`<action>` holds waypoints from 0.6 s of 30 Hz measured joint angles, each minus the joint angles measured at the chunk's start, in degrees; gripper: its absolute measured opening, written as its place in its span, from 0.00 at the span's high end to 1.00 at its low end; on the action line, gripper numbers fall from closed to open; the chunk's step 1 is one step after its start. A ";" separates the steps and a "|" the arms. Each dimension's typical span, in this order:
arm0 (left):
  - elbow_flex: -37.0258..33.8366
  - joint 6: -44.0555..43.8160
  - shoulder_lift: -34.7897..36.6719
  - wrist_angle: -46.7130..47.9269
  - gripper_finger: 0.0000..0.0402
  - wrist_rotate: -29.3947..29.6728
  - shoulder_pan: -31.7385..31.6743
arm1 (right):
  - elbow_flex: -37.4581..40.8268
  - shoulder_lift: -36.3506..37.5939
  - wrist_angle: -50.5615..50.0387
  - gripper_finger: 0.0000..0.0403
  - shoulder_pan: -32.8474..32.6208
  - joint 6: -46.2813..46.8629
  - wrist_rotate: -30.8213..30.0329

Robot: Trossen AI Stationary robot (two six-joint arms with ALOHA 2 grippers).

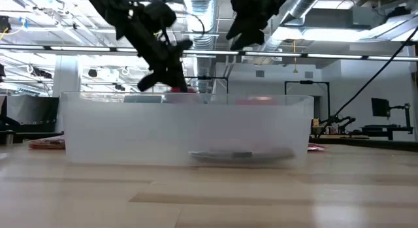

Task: Sort popcorn bags into baskets
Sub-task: Put the red popcorn bag into the transparent bin

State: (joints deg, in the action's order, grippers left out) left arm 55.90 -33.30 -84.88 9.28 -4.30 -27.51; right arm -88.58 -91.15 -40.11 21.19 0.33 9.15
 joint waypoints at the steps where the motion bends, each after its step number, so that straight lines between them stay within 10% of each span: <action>1: 0.00 0.00 1.13 0.04 1.00 0.41 0.58 | 0.00 0.00 1.25 0.28 -0.29 -0.78 -0.01; 18: 0.17 0.63 10.90 -2.63 1.00 0.70 9.65 | 0.03 -8.89 9.86 0.28 -0.85 -11.10 9.10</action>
State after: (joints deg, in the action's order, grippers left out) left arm 56.07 -32.67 -73.98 6.66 -3.60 -17.86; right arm -88.54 -100.04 -30.25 20.35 -10.77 18.25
